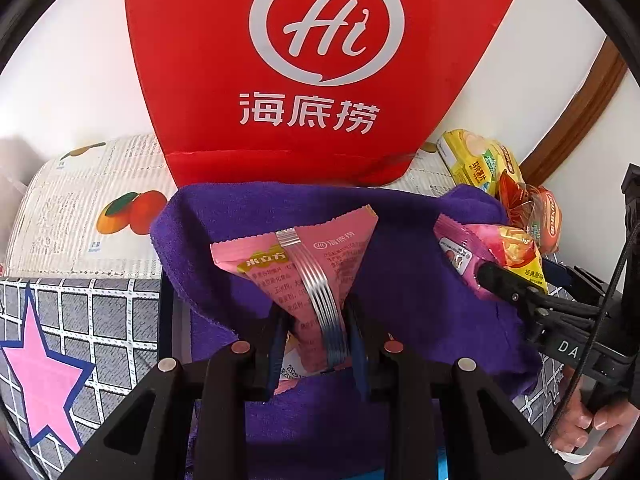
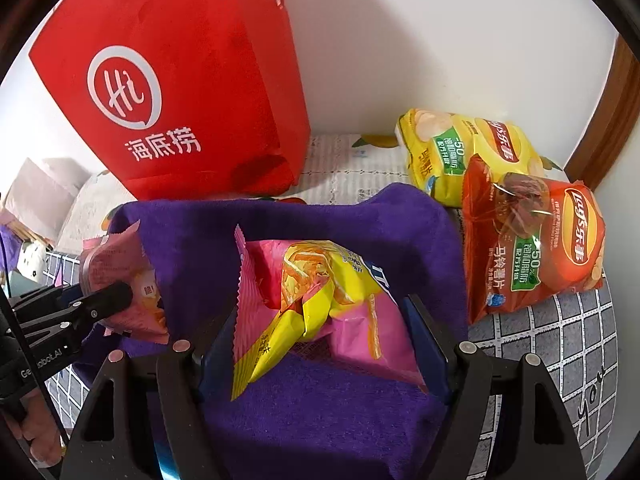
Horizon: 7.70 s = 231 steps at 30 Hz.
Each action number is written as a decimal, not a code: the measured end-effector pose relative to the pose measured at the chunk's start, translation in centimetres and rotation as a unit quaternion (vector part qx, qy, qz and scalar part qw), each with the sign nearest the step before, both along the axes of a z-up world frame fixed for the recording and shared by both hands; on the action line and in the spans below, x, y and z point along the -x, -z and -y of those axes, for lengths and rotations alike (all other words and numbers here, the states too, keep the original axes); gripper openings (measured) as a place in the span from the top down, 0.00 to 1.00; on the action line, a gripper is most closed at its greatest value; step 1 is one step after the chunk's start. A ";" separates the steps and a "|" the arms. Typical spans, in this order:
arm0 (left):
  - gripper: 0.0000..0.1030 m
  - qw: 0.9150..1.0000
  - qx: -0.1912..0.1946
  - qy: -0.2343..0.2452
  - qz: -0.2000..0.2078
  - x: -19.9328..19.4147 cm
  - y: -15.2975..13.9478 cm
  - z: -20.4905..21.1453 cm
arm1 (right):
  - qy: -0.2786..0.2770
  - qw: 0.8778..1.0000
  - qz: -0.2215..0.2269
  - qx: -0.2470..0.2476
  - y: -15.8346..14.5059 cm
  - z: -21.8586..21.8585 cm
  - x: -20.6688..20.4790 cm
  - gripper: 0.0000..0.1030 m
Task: Organize snacks
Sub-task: 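Carry both packets over the purple towel, lowering them onto it, then open both tools to release the packets onto the purple towel, then grasp the green snack bag with left tool while right tool grasps blue candy bag, then carry the green bag and blue bag over the purple towel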
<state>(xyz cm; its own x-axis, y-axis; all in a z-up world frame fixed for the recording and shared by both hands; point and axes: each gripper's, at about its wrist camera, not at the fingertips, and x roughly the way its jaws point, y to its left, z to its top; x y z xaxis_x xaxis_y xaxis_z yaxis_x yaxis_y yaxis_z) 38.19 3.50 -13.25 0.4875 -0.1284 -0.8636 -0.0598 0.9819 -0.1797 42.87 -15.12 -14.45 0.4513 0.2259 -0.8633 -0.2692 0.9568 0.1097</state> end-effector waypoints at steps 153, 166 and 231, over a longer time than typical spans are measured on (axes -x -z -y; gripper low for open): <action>0.36 0.996 0.017 0.087 0.030 29.7 3.5 0.6 | 0.018 0.996 0.084 0.025 6.5 3.3 26.2 0.43; 0.63 0.996 0.042 0.071 0.029 30.5 2.4 0.2 | 0.019 0.996 0.084 0.006 6.5 3.7 26.3 0.49; 0.64 0.989 0.052 0.060 0.126 9.8 -12.4 -2.6 | 0.023 0.989 0.139 -0.039 -11.2 0.6 10.6 0.78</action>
